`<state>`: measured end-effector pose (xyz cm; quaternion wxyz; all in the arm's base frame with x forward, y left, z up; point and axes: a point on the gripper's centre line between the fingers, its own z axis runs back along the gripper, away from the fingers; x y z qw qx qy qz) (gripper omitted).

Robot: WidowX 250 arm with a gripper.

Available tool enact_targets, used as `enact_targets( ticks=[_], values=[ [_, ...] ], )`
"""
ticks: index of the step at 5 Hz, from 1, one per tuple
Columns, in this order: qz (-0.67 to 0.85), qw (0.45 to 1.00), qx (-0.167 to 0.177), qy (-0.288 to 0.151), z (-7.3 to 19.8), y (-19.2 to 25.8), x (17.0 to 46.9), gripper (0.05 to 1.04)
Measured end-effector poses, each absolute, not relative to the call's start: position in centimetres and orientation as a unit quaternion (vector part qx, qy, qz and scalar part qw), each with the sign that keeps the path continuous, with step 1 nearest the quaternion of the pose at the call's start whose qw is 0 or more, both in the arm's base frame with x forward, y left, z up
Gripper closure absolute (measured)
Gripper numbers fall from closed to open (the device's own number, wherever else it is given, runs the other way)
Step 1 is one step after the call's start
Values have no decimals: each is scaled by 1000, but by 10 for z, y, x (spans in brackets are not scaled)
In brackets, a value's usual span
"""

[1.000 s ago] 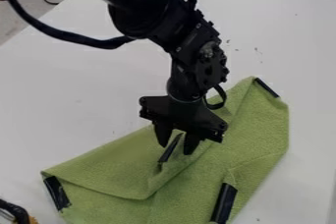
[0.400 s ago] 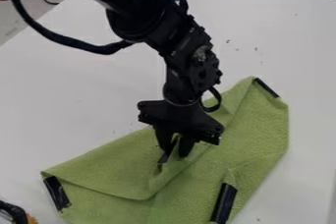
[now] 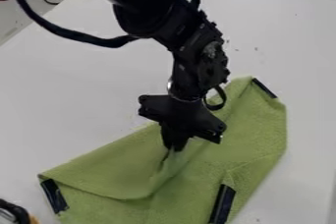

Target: Unfold the cloth from bottom right to top left

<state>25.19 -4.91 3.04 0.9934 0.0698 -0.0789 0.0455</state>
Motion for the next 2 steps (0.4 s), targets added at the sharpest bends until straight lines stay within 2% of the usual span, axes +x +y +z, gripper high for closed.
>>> enact_targets(
  ticks=[2],
  values=[
    [17,990,94,-105,53,-31,270,1027]
  ],
)
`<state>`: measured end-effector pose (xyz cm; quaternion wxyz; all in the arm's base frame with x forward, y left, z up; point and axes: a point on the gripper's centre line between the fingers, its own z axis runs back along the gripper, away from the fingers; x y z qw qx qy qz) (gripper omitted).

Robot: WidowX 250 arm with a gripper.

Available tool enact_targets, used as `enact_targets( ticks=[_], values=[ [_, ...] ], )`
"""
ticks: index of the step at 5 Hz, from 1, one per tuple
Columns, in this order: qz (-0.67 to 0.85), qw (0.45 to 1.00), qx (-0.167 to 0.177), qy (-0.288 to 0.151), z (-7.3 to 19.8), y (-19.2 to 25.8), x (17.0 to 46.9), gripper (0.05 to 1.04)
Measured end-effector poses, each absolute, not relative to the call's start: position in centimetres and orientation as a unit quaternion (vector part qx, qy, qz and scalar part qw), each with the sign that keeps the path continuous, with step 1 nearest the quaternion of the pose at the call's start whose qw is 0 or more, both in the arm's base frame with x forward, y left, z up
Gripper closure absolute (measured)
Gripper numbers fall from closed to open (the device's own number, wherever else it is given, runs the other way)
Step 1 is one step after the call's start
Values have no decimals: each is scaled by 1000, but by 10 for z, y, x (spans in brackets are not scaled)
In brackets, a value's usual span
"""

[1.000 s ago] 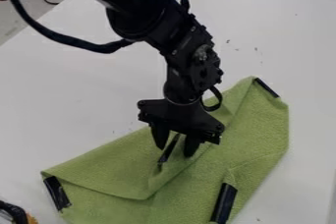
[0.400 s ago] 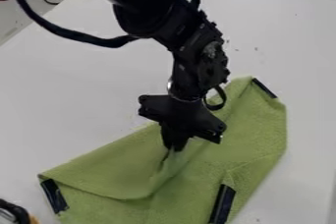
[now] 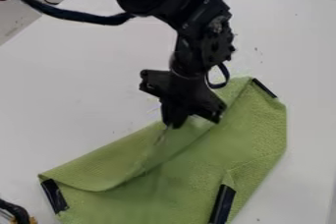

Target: Unfold the cloth from bottom right to top left

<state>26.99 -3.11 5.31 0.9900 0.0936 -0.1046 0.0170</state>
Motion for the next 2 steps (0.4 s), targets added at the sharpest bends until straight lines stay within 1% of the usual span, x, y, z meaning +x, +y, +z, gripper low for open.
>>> enact_targets(
  ticks=[1,2],
  values=[
    [7,989,89,-115,56,2,289,1028],
    [-17,989,90,-115,54,26,307,1028]
  ],
)
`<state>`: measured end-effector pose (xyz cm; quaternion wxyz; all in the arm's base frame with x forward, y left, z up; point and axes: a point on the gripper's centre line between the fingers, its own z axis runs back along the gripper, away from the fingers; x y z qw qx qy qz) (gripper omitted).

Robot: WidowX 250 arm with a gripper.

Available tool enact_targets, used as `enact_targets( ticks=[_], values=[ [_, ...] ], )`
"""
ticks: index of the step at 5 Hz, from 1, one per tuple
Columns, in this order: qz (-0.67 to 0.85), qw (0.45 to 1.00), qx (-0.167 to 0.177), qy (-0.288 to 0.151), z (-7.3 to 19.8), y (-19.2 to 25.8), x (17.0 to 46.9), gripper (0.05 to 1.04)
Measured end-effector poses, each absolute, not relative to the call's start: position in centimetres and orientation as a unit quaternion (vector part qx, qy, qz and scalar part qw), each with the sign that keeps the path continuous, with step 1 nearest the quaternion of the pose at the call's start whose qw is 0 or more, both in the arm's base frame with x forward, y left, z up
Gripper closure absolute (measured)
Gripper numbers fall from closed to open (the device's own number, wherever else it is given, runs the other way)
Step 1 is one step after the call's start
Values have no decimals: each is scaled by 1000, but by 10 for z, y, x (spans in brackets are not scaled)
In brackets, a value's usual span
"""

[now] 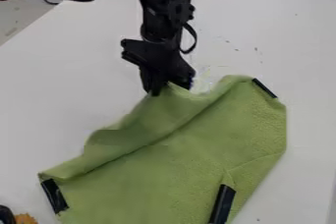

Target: Unfold the cloth from bottom right to top left

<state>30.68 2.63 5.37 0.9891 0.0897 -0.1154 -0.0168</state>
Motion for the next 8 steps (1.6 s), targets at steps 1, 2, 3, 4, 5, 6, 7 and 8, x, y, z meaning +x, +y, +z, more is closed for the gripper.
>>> enact_targets(
  ticks=[1,2,3,4,5,6,7,8],
  values=[
    [-23,989,91,-114,50,55,320,1028],
    [-37,990,85,-105,38,70,332,1028],
    [-63,989,89,-97,31,77,347,1028],
    [-94,987,92,-87,21,80,360,1029],
    [-125,984,100,-79,19,85,375,1014],
    [-100,987,76,-100,17,90,378,874],
    [-92,988,58,-108,10,93,378,623],
    [-81,988,48,-125,10,104,380,320]
  ],
)
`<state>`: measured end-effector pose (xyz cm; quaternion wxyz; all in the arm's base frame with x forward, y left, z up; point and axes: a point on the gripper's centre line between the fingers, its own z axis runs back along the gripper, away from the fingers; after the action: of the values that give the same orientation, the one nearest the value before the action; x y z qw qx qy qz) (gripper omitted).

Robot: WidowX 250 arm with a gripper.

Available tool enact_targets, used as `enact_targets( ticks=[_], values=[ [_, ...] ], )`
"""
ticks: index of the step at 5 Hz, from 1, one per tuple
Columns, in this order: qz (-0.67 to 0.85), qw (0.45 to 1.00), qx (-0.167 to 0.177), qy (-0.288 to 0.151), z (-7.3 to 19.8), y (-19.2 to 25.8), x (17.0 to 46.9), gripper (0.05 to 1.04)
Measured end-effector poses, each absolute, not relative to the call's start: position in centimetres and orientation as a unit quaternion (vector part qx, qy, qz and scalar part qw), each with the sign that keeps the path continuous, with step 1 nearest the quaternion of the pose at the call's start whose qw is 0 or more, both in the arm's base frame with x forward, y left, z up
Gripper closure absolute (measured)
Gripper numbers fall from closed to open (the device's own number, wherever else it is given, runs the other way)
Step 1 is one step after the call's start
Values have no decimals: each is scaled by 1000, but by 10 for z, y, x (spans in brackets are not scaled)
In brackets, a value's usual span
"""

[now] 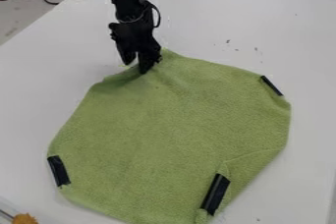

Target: Unfold the cloth from bottom right to top left

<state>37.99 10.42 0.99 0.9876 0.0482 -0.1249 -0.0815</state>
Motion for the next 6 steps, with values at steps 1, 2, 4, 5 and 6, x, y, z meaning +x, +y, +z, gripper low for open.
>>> enact_targets(
  ticks=[1,2,4,5,6],
  values=[
    [-86,987,49,-130,8,112,382,95],
    [-96,983,57,-143,9,119,393,84],
    [-93,987,56,-115,13,128,402,82],
    [-61,995,46,-62,24,122,394,82],
    [-34,996,59,-60,65,104,390,82]
  ],
)
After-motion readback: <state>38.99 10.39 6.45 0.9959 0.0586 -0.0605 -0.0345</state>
